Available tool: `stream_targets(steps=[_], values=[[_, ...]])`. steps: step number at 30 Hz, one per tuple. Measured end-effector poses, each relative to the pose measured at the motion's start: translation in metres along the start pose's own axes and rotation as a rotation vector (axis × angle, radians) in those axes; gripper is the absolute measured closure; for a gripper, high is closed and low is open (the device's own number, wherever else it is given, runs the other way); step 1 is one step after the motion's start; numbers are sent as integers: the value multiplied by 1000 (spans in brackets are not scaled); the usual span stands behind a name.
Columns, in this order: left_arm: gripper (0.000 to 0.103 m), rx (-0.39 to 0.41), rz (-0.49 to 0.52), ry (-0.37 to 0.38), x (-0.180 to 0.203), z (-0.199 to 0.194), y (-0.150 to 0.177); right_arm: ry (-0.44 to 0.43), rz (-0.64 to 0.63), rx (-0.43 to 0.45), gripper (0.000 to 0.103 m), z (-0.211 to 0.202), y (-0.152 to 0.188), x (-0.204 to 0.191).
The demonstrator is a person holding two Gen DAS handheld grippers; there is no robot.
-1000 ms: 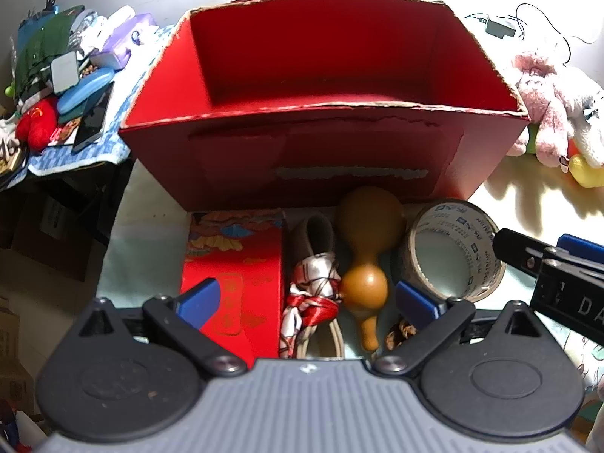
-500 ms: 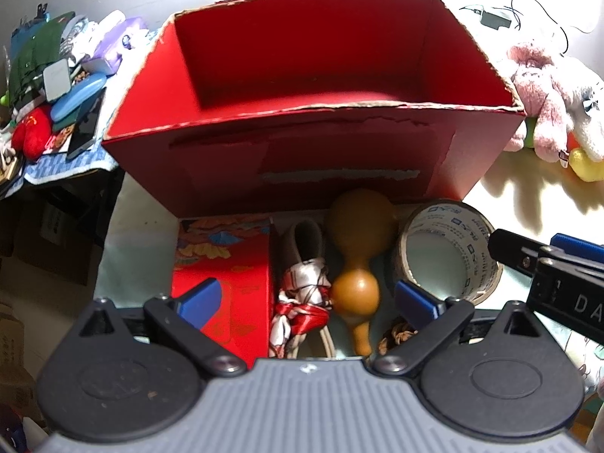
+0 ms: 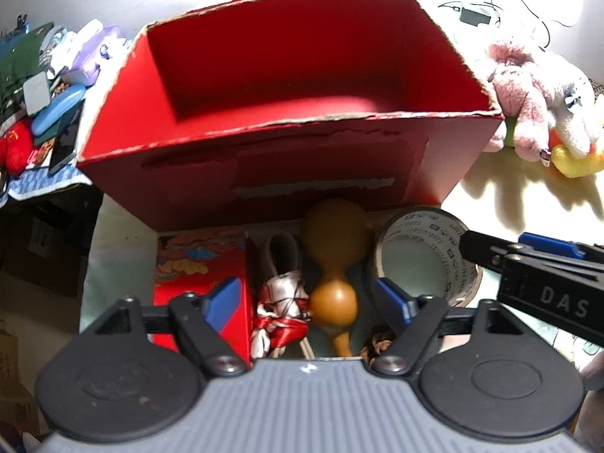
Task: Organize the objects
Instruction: 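Grasp the clear packing tape roll by its rim with the right gripper, then lift the tape roll and carry it into the red box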
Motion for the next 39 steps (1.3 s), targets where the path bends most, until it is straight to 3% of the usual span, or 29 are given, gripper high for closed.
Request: stream_targets(steps=[8,12,15,17,24,39], values=[[41,-2,-3,166,12,4,-8,-42,46,-61,57,15,-3,5],[48,-18,-2,210,17,11,-12,-54,63,-94,60,23,-4,7],[56,-43,-6,247,20,16,-13,-72,74,-116,69,28,-5,8],[58,-51,-5,259,21,18,-14,-83,78,-128,77,30,-5,8],[72,-94,-10,293,28,32,-16,-95,83,-147,84,34,-7,11],[74,-59,19,313,46,17,-20,-97,37,-90,86,3,-14,33]])
Point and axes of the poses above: each gripper's, at about its wrist camera, not at the fingertips, and z roughly the way its jaws point, x to its right, y to its underside, the point moved 6 cm from there along z, roughly the way its jaws point, and after that the axes turned 3 degrees about z, right-handed, at the moved point
